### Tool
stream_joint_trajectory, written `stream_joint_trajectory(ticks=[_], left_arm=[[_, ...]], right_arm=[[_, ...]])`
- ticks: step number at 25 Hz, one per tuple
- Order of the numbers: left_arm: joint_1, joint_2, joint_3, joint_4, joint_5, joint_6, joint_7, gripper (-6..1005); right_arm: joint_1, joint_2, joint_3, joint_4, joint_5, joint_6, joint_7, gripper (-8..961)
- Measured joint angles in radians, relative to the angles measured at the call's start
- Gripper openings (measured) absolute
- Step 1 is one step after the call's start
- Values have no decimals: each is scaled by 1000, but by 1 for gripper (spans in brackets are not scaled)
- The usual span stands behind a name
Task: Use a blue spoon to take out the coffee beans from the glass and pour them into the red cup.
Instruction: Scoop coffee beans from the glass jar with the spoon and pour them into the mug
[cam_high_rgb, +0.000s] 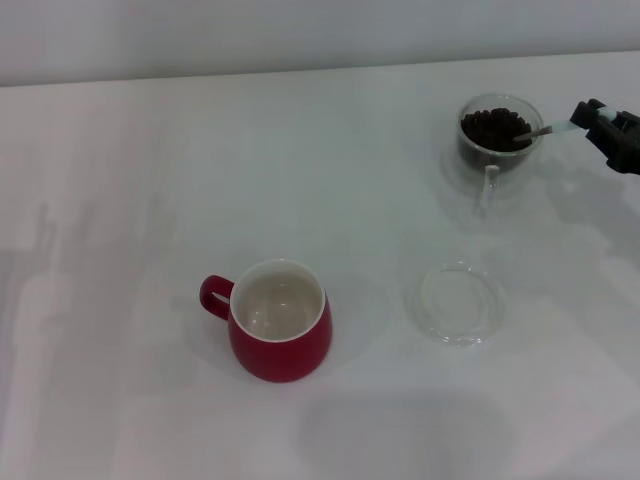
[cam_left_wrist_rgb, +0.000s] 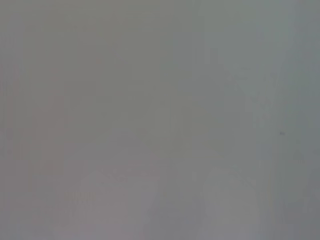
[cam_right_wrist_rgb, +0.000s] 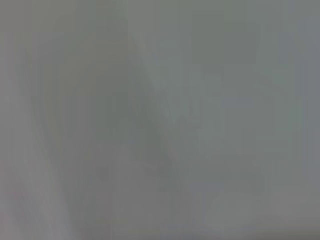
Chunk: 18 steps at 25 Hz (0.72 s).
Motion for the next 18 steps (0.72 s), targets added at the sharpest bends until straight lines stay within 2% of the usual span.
stream_joint_trajectory(ticks=[6,18], left_arm=[[0,0,0,-3,0,0,0,773],[2,1,0,-8,0,0,2,773]], right_arm=[[2,-5,4,0,0,7,115,146],[17,7,12,0,9,62,255,146]])
